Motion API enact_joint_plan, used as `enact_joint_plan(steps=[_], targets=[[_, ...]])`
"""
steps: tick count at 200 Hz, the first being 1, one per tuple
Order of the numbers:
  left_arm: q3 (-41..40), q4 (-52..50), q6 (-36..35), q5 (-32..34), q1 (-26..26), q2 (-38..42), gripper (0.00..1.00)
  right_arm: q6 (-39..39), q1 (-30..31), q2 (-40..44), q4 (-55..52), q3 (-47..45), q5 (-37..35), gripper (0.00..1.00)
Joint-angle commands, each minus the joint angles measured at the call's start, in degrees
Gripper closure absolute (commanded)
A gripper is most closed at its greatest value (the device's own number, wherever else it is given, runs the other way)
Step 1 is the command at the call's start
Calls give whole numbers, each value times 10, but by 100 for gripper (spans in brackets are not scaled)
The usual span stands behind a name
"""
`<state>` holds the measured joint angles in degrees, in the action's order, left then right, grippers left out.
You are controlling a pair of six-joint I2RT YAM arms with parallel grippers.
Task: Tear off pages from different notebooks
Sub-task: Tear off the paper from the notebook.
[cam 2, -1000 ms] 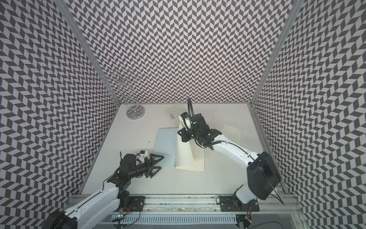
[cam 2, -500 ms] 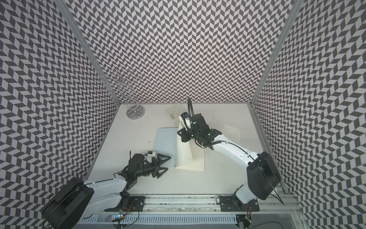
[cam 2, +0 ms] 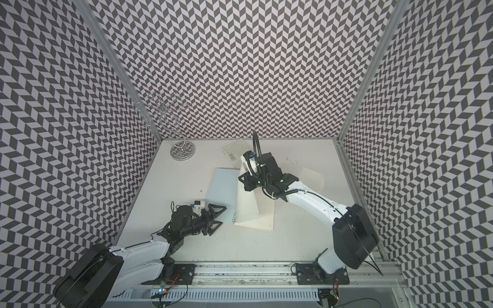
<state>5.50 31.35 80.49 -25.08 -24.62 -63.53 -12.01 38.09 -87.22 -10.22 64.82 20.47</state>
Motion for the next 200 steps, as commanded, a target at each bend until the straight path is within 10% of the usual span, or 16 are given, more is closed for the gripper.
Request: enact_joint_plan(steps=[1, 124, 200], targets=[[17, 19, -83, -2, 69, -11, 10, 3, 1, 32, 32, -17, 2, 95], [150, 75, -296, -212, 213, -156, 2, 31, -16, 42, 37, -52, 19, 95], [163, 226, -252, -293, 240, -241, 8, 74, -39, 70, 26, -81, 46, 95]])
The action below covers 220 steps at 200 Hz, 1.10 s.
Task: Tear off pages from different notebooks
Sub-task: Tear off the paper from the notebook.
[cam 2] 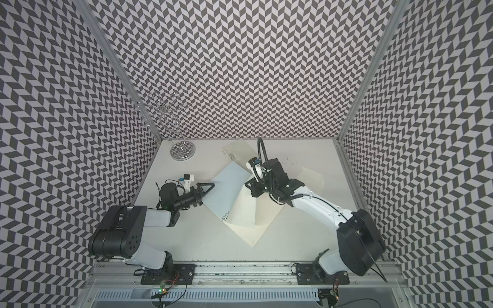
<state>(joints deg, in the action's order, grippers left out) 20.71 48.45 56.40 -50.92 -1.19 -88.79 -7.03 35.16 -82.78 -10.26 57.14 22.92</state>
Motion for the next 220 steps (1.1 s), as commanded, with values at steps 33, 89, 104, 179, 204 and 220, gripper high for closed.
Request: enact_joint_plan(steps=[33, 89, 104, 179, 204, 220], targets=[[5, 110, 22, -60, 4, 14, 12, 18, -27, 15, 20, 1, 7, 94], [29, -154, -101, 18, -43, 99, 40, 16, -55, -8, 16, 23, 22, 94], [36, -184, -102, 26, -40, 115, 33, 17, -56, -12, 11, 26, 15, 94], [151, -357, -180, 70, -37, 36, 71, 12, -60, -10, 18, 19, 29, 94], [157, -379, -184, 94, -36, 59, 78, -2, -63, -14, 13, 19, 1, 95], [160, -393, -180, 110, -41, 82, 85, -15, -66, -30, 18, 26, -17, 94]])
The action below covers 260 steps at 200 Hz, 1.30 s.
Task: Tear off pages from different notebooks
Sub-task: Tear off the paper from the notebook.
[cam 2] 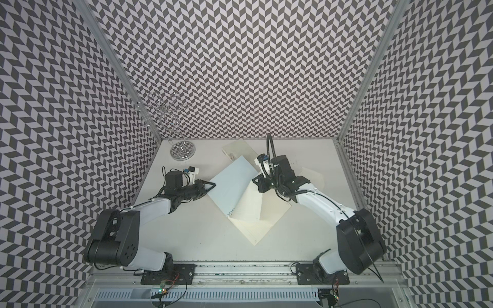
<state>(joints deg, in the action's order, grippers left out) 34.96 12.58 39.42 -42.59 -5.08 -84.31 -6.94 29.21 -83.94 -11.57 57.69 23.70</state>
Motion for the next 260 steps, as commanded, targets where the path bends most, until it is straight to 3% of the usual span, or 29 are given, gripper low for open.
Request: enact_joint_plan(steps=[1, 23, 38, 51, 68, 109, 134, 183, 223, 260], targets=[[18, -36, -10, 28, -3, 39, 85, -16, -6, -20, 31, 22, -25, 95], [17, -55, 3, 70, -21, 73, 94, -31, 3, -59, -10, 78, -10, 95], [8, -49, 21, 90, -38, 89, 100, -35, 41, -72, -26, 99, -55, 95], [-1, -46, 38, 110, -49, 99, 100, -38, 75, -78, -16, 103, -74, 95], [-13, -44, 62, 130, -53, 117, 100, -47, 87, -102, 13, 110, -41, 95], [-35, -73, 124, 215, -59, 189, 100, -28, 135, -180, -48, 232, -59, 96], [-39, -83, 131, 236, -61, 197, 100, -27, 182, -185, -45, 209, -97, 96], [-64, -75, 159, 251, -61, 190, 100, -22, 236, -159, 9, 126, -116, 96], [-74, -82, 172, 275, -61, 207, 100, -20, 272, -154, 65, 73, -91, 96], [-87, -75, 182, 284, -61, 206, 100, -5, 315, -161, 74, 53, -125, 96]])
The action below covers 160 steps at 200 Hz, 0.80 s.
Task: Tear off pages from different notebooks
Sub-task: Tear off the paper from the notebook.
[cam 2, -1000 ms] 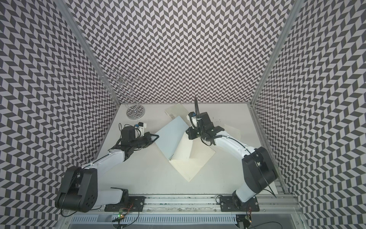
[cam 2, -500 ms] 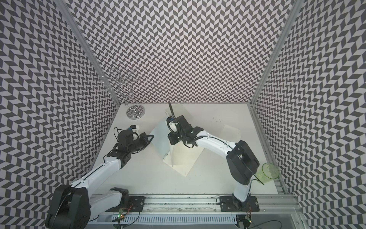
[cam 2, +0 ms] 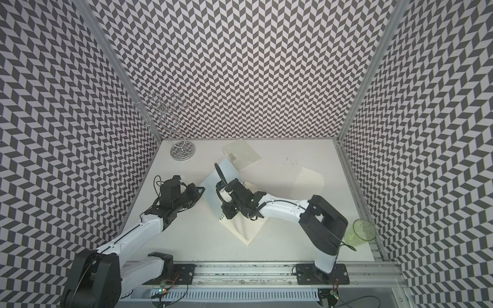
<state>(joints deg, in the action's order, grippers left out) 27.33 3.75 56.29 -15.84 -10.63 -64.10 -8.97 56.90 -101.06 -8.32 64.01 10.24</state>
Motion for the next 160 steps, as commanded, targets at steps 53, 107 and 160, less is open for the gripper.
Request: enact_joint_plan(steps=[53, 107, 160], targets=[[-21, 14, 23, 34, -4, 5, 100, 18, 49, 33, 100, -99, 21, 96], [-28, 11, 30, 40, 9, 14, 100, 60, 41, 72, 89, -133, 28, 96], [-5, 2, 47, 94, 18, 1, 100, 95, 42, 120, 34, -78, 33, 96]])
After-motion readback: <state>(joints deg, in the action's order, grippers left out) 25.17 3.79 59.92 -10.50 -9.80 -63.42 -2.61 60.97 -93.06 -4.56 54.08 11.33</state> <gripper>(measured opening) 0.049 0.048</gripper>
